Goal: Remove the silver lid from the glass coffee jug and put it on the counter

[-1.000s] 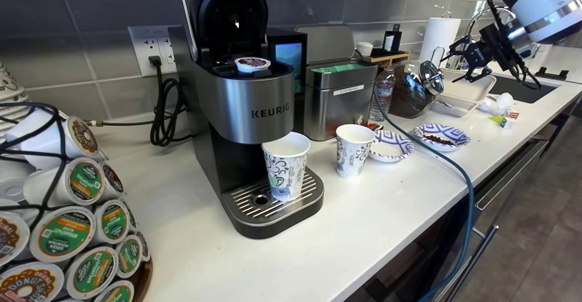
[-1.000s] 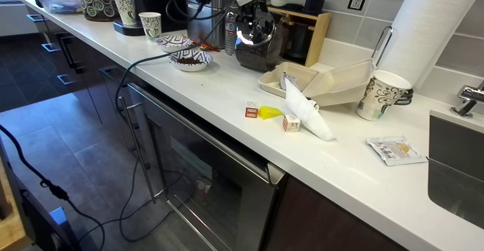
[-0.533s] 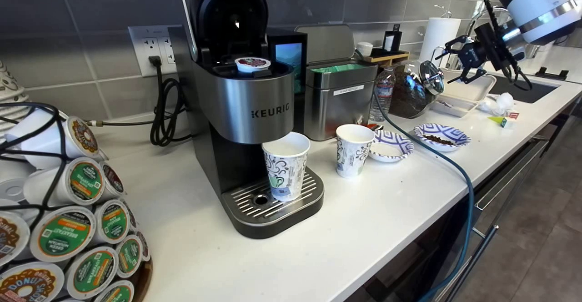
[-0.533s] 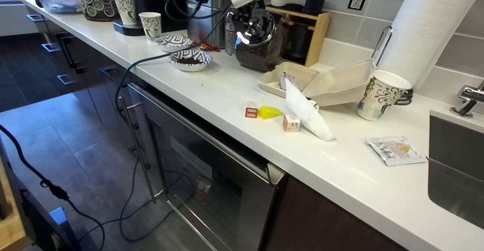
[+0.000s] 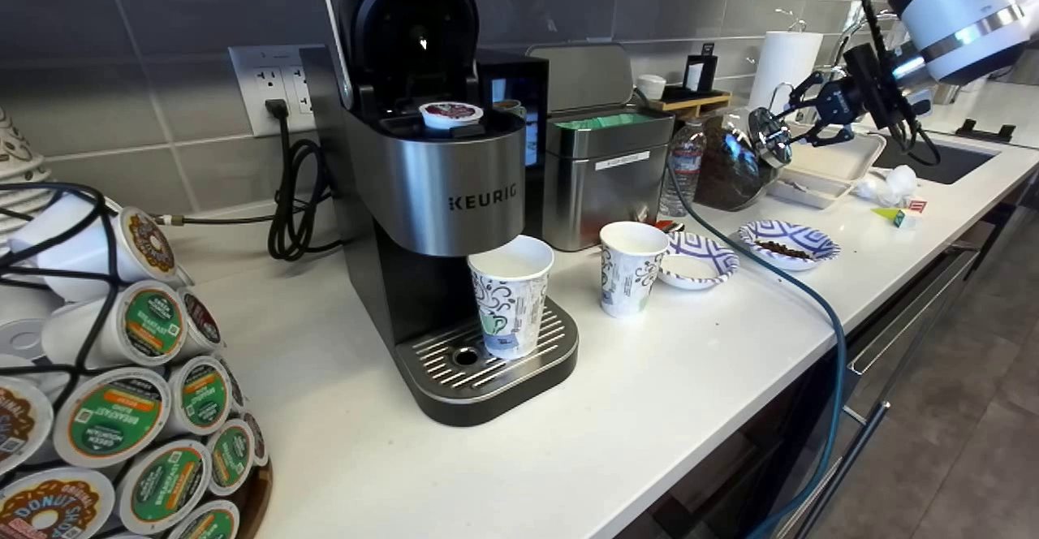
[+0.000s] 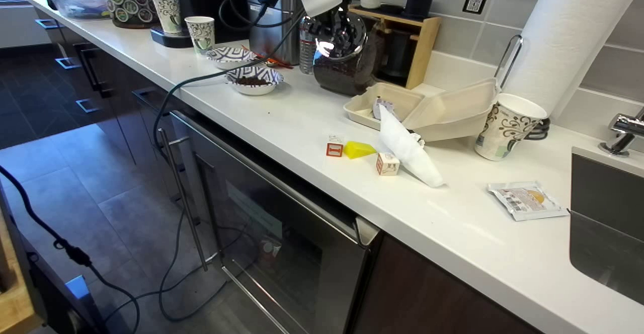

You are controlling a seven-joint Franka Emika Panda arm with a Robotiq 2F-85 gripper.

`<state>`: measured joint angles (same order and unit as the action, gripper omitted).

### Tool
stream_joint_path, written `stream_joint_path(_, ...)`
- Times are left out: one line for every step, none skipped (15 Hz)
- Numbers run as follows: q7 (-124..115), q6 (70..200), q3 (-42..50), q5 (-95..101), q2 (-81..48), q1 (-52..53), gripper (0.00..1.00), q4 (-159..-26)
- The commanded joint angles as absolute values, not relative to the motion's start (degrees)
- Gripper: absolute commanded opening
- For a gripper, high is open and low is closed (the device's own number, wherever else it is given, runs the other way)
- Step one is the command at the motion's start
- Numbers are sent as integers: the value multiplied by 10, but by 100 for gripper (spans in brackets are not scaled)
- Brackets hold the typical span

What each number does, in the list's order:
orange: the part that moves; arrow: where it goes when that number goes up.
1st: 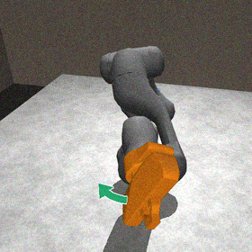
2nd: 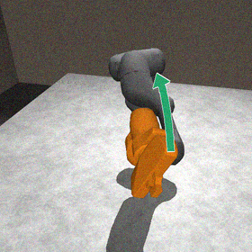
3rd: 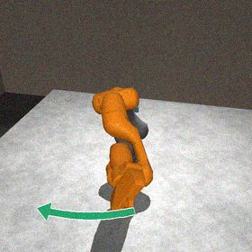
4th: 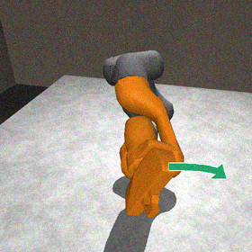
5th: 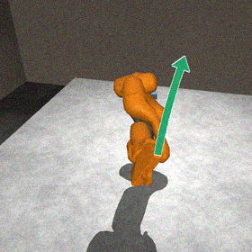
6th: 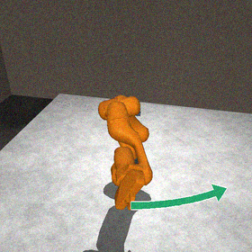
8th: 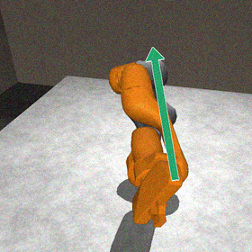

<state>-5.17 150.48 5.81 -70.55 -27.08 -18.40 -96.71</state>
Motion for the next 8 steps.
stream_joint_path(-50,1509,61,-724,-284,-175,24,-957)
stream_joint_path(-49,1509,61,-725,-284,-175,24,-957)
stream_joint_path(-49,1509,61,-725,-284,-175,21,-956)
stream_joint_path(-49,1508,62,-725,-282,-175,21,-956)
stream_joint_path(-47,1507,62,-725,-281,-177,21,-957)
stream_joint_path(-45,1503,63,-727,-278,-180,21,-959)
stream_joint_path(-44,1500,65,-727,-274,-183,21,-961)
stream_joint_path(-42,1493,67,-726,-269,-187,21,-964)
